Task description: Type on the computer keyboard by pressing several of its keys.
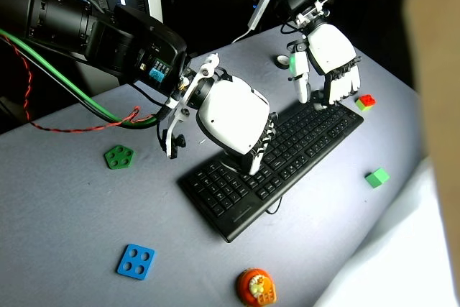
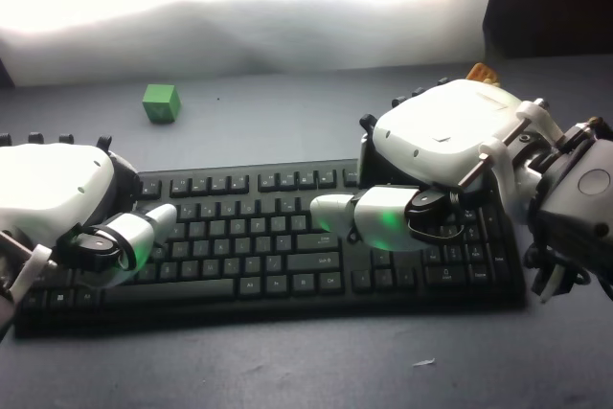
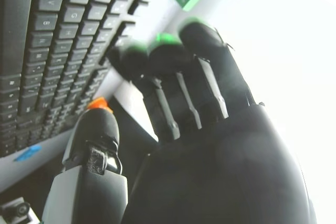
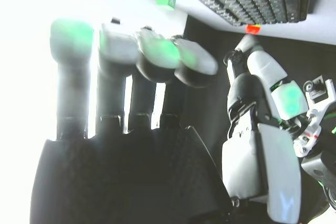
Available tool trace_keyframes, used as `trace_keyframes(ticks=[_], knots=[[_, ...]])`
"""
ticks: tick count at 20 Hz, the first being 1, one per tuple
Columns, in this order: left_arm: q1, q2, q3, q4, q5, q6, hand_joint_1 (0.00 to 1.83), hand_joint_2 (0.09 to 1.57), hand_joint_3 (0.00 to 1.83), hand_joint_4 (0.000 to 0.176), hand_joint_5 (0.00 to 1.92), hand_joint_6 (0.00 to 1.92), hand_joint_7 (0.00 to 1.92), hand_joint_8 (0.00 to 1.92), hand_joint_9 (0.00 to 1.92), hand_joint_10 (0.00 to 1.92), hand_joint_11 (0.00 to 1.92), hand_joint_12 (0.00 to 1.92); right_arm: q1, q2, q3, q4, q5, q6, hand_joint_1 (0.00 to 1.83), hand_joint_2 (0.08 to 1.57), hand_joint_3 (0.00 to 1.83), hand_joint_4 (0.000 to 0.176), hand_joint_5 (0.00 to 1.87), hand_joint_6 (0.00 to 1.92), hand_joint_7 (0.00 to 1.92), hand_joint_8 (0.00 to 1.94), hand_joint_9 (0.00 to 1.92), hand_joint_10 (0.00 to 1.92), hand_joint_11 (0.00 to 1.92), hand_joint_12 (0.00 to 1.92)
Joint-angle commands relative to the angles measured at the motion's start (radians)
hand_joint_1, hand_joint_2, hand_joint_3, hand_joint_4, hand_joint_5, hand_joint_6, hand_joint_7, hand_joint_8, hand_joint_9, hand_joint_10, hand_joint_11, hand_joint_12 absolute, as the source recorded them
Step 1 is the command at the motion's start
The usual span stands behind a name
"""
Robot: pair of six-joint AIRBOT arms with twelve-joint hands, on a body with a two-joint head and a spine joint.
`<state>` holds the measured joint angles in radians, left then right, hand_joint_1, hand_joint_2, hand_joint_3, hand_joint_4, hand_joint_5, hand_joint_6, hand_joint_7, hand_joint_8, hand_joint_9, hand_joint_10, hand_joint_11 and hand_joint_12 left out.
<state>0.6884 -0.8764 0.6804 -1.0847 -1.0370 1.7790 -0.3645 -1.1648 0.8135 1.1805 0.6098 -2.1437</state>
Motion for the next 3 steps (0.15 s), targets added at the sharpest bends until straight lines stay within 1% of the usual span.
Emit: trace_keyframes(ticks=[1, 2, 3], knots=[[-0.013, 0.012, 0.001, 0.060, -0.076, 0.001, 0.33, 1.44, 0.01, 0.000, 0.84, 1.84, 0.99, 1.82, 0.94, 1.92, 0.82, 1.92, 0.011, 0.006, -0.006, -0.056, 0.050, 0.006, 0.00, 1.27, 0.02, 0.176, 1.23, 1.88, 1.36, 1.80, 1.36, 1.92, 1.38, 1.92], [-0.013, 0.013, 0.001, 0.060, -0.075, 0.001, 0.35, 1.44, 0.00, 0.000, 0.87, 1.80, 1.01, 1.80, 0.95, 1.92, 0.86, 1.92, 0.010, 0.006, -0.007, -0.057, 0.051, 0.006, 0.00, 1.29, 0.03, 0.176, 1.22, 1.90, 1.35, 1.81, 1.36, 1.92, 1.37, 1.92], [-0.012, 0.013, 0.001, 0.060, -0.073, 0.001, 0.36, 1.44, 0.00, 0.000, 0.88, 1.80, 1.02, 1.79, 0.96, 1.92, 0.85, 1.92, 0.010, 0.006, -0.007, -0.057, 0.053, 0.007, 0.00, 1.31, 0.03, 0.176, 1.22, 1.90, 1.35, 1.81, 1.36, 1.92, 1.37, 1.92]])
